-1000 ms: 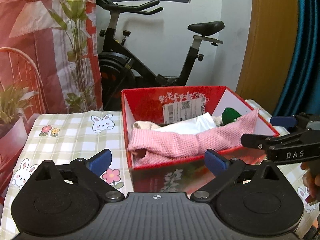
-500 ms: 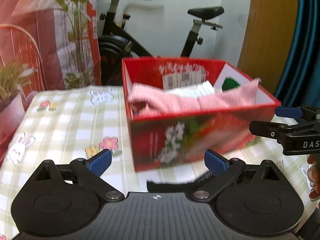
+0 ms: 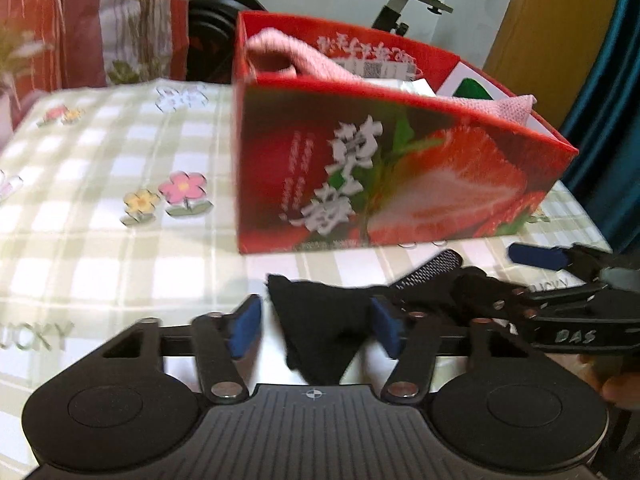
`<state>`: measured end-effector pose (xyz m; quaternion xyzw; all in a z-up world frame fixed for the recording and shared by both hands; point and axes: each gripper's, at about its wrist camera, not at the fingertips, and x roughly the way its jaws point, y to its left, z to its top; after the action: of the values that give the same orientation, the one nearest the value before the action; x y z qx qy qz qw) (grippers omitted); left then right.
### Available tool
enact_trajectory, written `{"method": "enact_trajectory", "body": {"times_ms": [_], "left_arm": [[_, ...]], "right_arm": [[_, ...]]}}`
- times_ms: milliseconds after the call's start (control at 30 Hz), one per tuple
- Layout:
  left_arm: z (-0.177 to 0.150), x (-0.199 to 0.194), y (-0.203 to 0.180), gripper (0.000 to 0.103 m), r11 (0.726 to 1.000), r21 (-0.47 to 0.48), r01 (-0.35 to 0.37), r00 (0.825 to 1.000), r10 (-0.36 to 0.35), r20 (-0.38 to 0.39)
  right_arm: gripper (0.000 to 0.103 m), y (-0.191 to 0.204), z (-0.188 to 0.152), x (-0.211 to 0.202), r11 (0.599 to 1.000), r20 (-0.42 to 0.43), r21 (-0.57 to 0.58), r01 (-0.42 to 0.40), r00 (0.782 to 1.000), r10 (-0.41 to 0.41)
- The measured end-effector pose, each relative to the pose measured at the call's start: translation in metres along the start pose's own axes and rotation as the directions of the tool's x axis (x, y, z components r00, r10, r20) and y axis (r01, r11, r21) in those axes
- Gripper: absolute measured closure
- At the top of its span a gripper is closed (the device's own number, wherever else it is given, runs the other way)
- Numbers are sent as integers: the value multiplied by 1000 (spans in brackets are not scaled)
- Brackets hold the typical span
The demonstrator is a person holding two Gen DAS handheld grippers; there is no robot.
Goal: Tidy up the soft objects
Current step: 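Move both grippers down and grasp the black gloves, then carry the black gloves into the red box and open both grippers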
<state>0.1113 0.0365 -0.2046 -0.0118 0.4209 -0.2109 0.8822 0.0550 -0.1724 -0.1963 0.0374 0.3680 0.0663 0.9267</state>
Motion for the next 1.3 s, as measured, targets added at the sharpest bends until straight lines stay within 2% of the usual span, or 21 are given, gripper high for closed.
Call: {"method": "enact_trajectory", "body": {"times_ms": [133, 200, 300, 467, 667, 933, 1200, 1300], "left_arm": [[-4, 1, 3, 54, 1000, -15, 20, 1000, -20, 15], [-8, 1, 5, 55, 999, -27, 31, 999, -30, 17], [-12, 1, 8, 56, 998, -49, 43, 999, -42, 19], [-16, 5, 8, 56, 994, -89, 57, 998, -55, 28], [-26, 3, 2, 57, 996, -79, 43, 998, -40, 48], [-35, -3, -6, 69, 999, -52, 13, 998, -10, 54], [-38, -7, -7, 71, 998, -58, 29, 999, -26, 44], [-40, -13, -8, 72, 997, -58, 42, 998, -39, 53]], "right_arm": [[29, 2, -10, 6, 1000, 1, 11, -18, 1000, 18], [38, 3, -13, 6, 999, 9, 12, -34, 999, 34], [44, 5, -18, 4, 999, 26, -4, -50, 998, 50], [44, 0, -26, 1, 997, 54, 5, -75, 996, 75], [45, 0, -27, 0, 997, 61, 7, -82, 995, 81], [46, 3, -28, -1, 996, 43, -2, -85, 995, 85], [76, 7, -32, -11, 990, 16, 40, -138, 990, 138], [81, 6, -32, -17, 987, 17, 59, -149, 989, 148]]}}
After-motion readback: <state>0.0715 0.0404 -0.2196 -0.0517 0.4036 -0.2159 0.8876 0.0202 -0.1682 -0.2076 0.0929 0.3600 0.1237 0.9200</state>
